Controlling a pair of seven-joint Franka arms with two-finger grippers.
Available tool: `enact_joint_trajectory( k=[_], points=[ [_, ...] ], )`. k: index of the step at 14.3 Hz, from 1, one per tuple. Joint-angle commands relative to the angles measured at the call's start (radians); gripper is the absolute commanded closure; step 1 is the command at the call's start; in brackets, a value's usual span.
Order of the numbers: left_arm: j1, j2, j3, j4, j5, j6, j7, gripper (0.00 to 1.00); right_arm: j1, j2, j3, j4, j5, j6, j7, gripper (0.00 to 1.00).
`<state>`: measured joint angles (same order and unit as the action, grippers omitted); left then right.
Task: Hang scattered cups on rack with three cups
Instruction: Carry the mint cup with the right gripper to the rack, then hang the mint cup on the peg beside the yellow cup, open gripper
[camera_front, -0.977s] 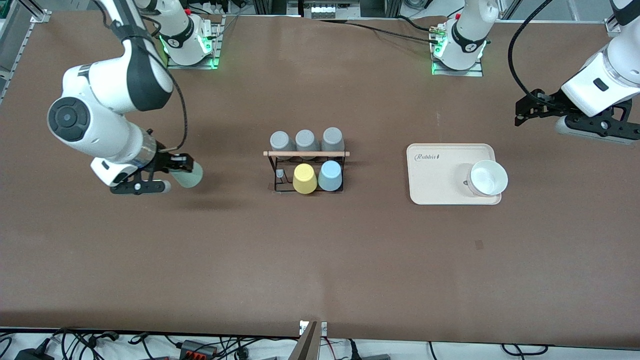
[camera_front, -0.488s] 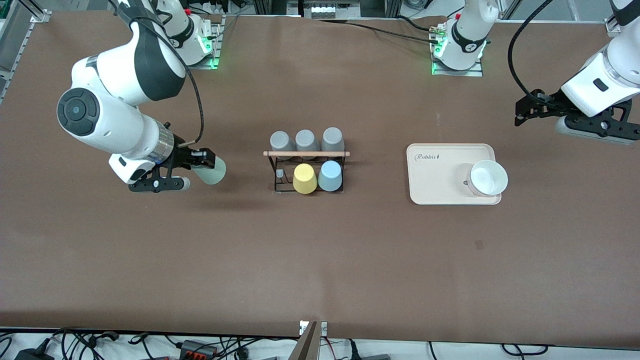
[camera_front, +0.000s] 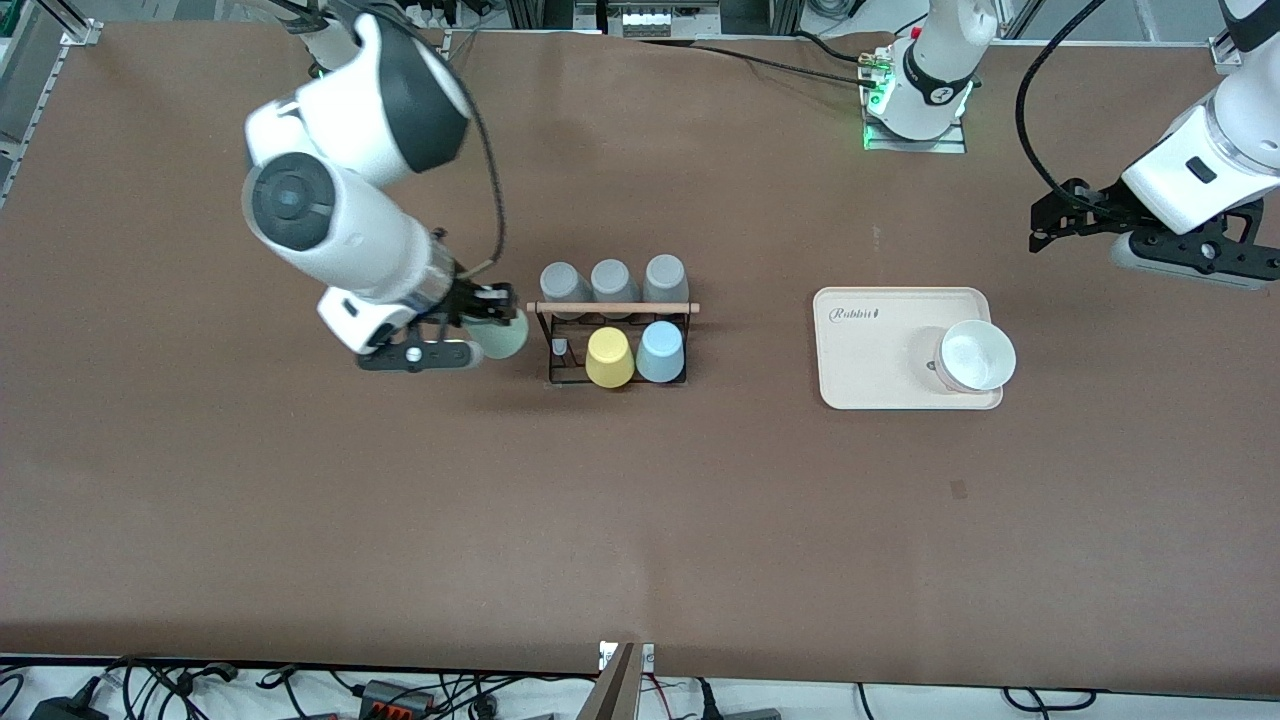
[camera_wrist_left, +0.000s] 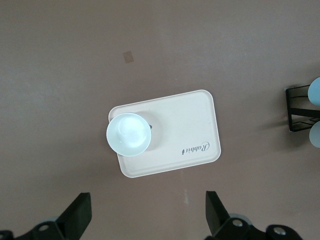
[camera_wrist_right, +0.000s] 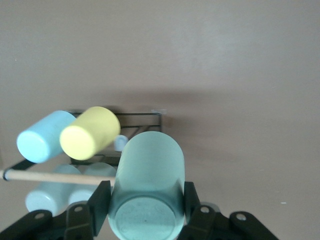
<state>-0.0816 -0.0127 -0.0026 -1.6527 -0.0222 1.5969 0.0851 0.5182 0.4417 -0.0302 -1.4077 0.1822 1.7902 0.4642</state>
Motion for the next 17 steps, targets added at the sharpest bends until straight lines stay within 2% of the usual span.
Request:
enact_joint_trajectory(
  k=[1,10,12,14,15,16,17],
  points=[
    [-0.007,0.01,0.006,0.024,0.016,-0.017,0.018,0.0,0.034,0.113,-0.008,0.134,0.006,-0.011,0.074,1.0],
    [-0.007,0.01,0.006,0.024,0.016,-0.017,0.018,0.0,0.069,0.175,-0.011,0.128,-0.013,-0.009,0.096,1.0],
    [-0.009,0.01,0.006,0.024,0.016,-0.017,0.018,0.0,0.083,0.205,-0.01,0.125,-0.076,-0.006,0.096,1.0],
    [-0.009,0.01,0.006,0.024,0.018,-0.015,0.018,0.0,0.098,0.244,-0.01,0.122,-0.081,0.056,0.112,1.0],
    [-0.009,0.01,0.006,0.024,0.018,-0.015,0.018,0.0,0.102,0.258,-0.01,0.122,-0.078,0.075,0.149,0.96],
    [-0.009,0.01,0.006,0.024,0.018,-0.015,0.018,0.0,0.102,0.265,-0.011,0.13,-0.078,0.08,0.19,0.78],
    [-0.009,0.01,0.006,0.024,0.019,-0.015,0.019,0.0,0.089,0.265,-0.011,0.134,-0.075,0.08,0.212,0.51]
  ],
)
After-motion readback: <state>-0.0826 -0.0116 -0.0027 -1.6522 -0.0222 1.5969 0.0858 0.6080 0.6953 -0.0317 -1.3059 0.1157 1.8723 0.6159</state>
